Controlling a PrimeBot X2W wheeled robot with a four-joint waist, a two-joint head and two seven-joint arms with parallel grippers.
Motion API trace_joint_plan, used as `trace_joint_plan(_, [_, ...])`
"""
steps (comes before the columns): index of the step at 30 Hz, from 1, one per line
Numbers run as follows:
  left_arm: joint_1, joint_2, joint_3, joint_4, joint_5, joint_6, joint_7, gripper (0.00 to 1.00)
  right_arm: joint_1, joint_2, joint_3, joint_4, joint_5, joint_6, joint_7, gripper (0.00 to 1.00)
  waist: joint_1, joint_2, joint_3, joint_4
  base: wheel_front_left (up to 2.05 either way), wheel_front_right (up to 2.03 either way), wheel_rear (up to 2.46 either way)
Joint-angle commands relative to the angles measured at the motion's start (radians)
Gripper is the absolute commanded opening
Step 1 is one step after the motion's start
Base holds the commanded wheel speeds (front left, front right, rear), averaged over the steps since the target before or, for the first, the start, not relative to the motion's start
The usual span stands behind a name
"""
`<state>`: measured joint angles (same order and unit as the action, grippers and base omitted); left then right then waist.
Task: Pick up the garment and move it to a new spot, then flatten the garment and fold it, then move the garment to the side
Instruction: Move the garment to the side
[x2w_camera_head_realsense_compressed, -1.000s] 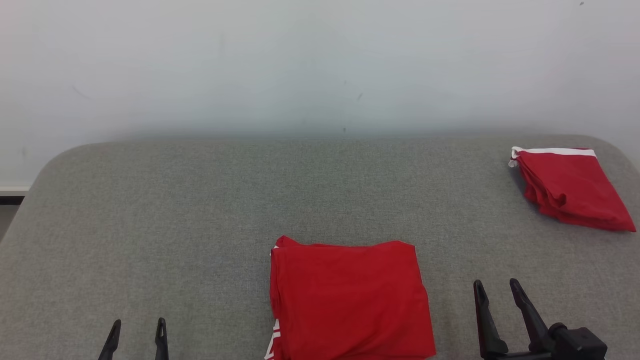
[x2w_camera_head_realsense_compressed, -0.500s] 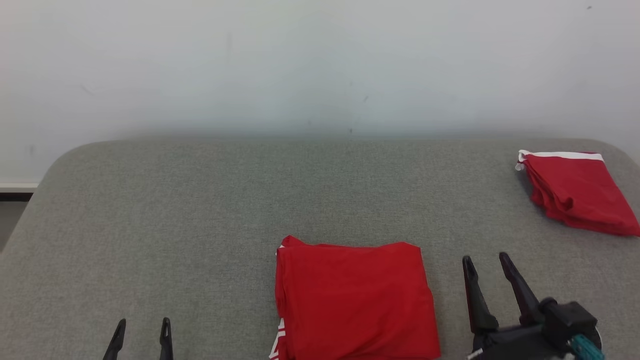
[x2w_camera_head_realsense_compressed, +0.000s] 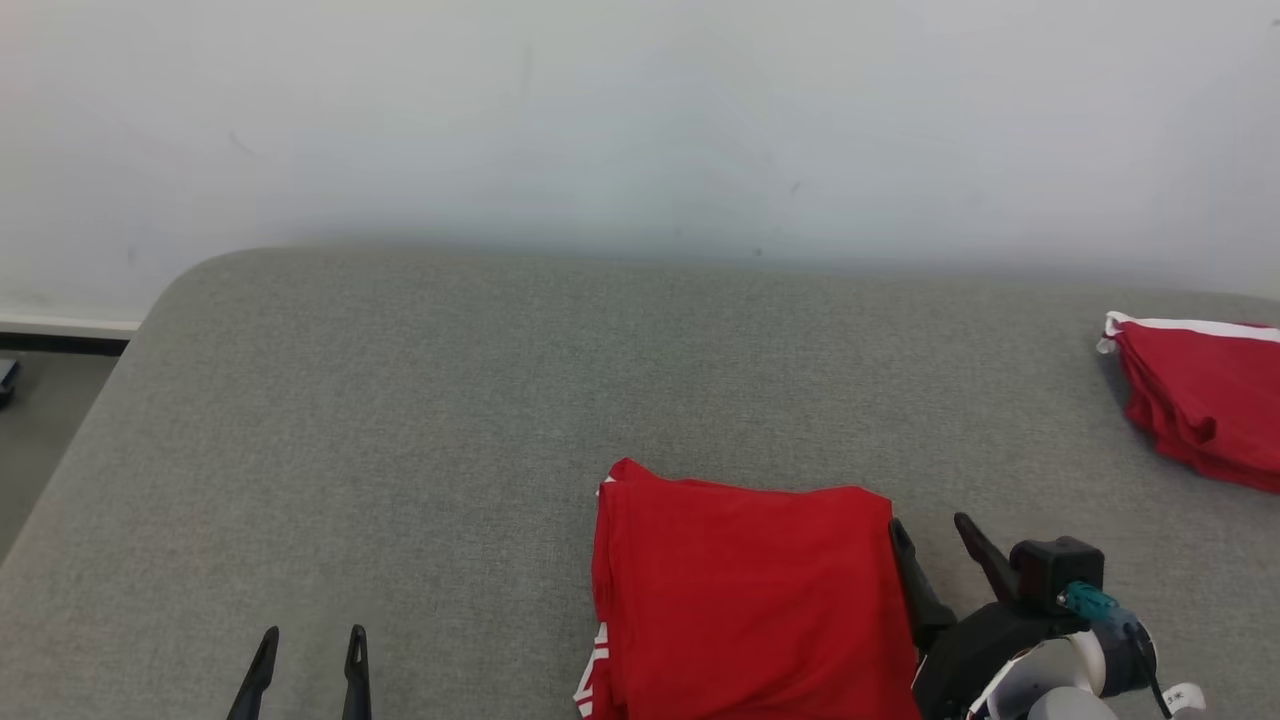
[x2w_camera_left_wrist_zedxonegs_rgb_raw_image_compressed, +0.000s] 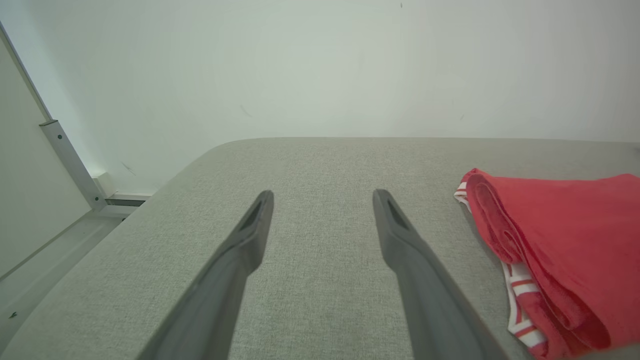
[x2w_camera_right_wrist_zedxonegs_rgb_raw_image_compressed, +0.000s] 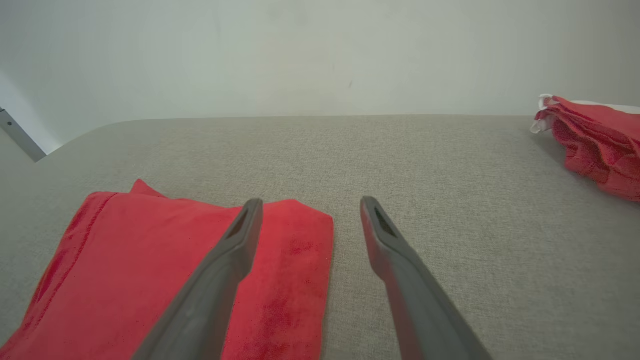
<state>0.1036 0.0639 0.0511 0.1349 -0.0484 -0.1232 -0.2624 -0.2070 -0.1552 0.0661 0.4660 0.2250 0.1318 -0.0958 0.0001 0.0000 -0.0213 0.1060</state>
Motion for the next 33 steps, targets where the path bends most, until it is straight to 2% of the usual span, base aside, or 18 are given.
trace_joint_plan(1, [-0.005, -0.003, -0.001, 0.002, -0.004, 0.003, -0.003, 1.0, -0.012, 0.003, -0.001, 0.029, -0.009, -0.003, 0.005, 1.0, -0.0001, 0.0, 0.011, 0.016, 0.0, 0.0, 0.0])
trace_joint_plan(9, [-0.029, -0.006, 0.002, 0.002, -0.007, 0.002, -0.003, 1.0, -0.066, 0.022, -0.007, 0.215, 0.016, -0.003, -0.001, 1.0, -0.0001, 0.0, 0.051, 0.03, 0.0, 0.0, 0.0])
trace_joint_plan(17, [-0.046, -0.006, -0.003, 0.0, -0.001, 0.0, -0.003, 1.0, -0.072, 0.053, 0.058, 0.37, 0.094, -0.003, -0.002, 1.0, -0.0001, 0.0, 0.068, 0.046, 0.0, 0.0, 0.0])
trace_joint_plan(18, [-0.045, -0.007, -0.001, -0.003, -0.001, 0.0, -0.003, 1.0, -0.068, 0.057, 0.064, 0.381, 0.112, -0.003, -0.001, 0.7, -0.0001, 0.0, 0.069, 0.046, 0.0, 0.0, 0.0])
trace_joint_plan(19, [-0.043, -0.007, 0.002, -0.005, -0.003, 0.001, -0.003, 1.0, -0.067, 0.058, 0.073, 0.386, 0.124, -0.003, -0.005, 0.18, -0.0001, 0.0, 0.071, 0.045, 0.0, 0.0, 0.0])
trace_joint_plan(20, [-0.04, -0.007, 0.004, -0.006, -0.005, 0.003, -0.003, 1.0, -0.069, 0.057, 0.082, 0.389, 0.132, -0.003, -0.01, 0.0, -0.0001, 0.0, 0.073, 0.042, 0.0, 0.0, 0.0])
trace_joint_plan(27, [-0.056, -0.009, 0.003, -0.01, -0.013, 0.007, -0.003, 1.0, -0.171, -0.002, 0.13, 0.365, 0.165, -0.003, -0.049, 0.0, -0.0001, 0.0, 0.109, 0.017, 0.0, 0.0, 0.0])
trace_joint_plan(33, [-0.099, -0.012, -0.009, -0.02, -0.024, 0.006, -0.003, 1.0, -0.31, -0.095, 0.198, 0.325, 0.152, -0.003, -0.028, 0.0, -0.0001, 0.0, 0.176, 0.003, 0.0, 0.0, 0.0])
